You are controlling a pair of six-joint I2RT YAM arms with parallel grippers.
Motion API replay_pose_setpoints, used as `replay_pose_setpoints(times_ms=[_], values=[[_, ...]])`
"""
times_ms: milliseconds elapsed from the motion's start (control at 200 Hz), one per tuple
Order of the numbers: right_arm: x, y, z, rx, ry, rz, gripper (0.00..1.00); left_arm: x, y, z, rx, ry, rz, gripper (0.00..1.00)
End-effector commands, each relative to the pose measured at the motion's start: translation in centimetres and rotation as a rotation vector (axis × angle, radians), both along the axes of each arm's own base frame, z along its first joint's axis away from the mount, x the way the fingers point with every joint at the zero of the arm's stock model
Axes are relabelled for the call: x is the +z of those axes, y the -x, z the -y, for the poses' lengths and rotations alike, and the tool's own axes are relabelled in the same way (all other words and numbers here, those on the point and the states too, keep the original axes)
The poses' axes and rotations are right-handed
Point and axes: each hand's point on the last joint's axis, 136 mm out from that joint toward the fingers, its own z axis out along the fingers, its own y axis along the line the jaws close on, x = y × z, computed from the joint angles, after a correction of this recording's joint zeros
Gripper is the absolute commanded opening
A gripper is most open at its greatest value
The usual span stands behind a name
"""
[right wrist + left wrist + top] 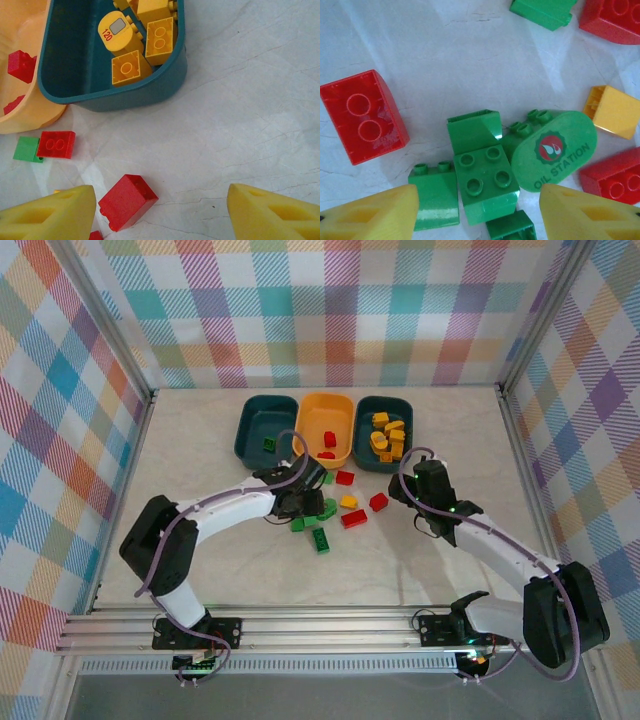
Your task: Sort the legos into containers by color
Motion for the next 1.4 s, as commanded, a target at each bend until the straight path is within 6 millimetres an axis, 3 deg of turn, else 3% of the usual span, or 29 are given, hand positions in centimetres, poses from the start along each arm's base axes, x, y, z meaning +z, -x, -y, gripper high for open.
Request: replay_pose_setpoints(times_ms=[0,430,765,980,1395], values=[[0.2,-0.4,-0.2,-0.003,-0.017,0.021,0.7,-1.2,-0.5,-0.5,0.053,-0.027,0.017,0.62],[0.4,-0.4,-0.4,0.003,-0.024,0.023,0.7,-3.3,-0.7,0.6,0.051,0.015,0.0,0.5],[0.3,-0.5,-0.6,0.009,-0.03,0.018,0.7,-3.6,-1.0,0.1,0.048,-0.039,0.021,0.52],[0.3,-0.4,-0.5,0.008,-0.026,0.018,0.7,-3.7,-2.6,0.1,0.059,-0.097,0.05,0.49],[0.5,-0.4,-0.7,0.015,-0.035,0.022,0.7,-4.7,-2.6,-0.4,0.064,-0.123,0.051,0.43]])
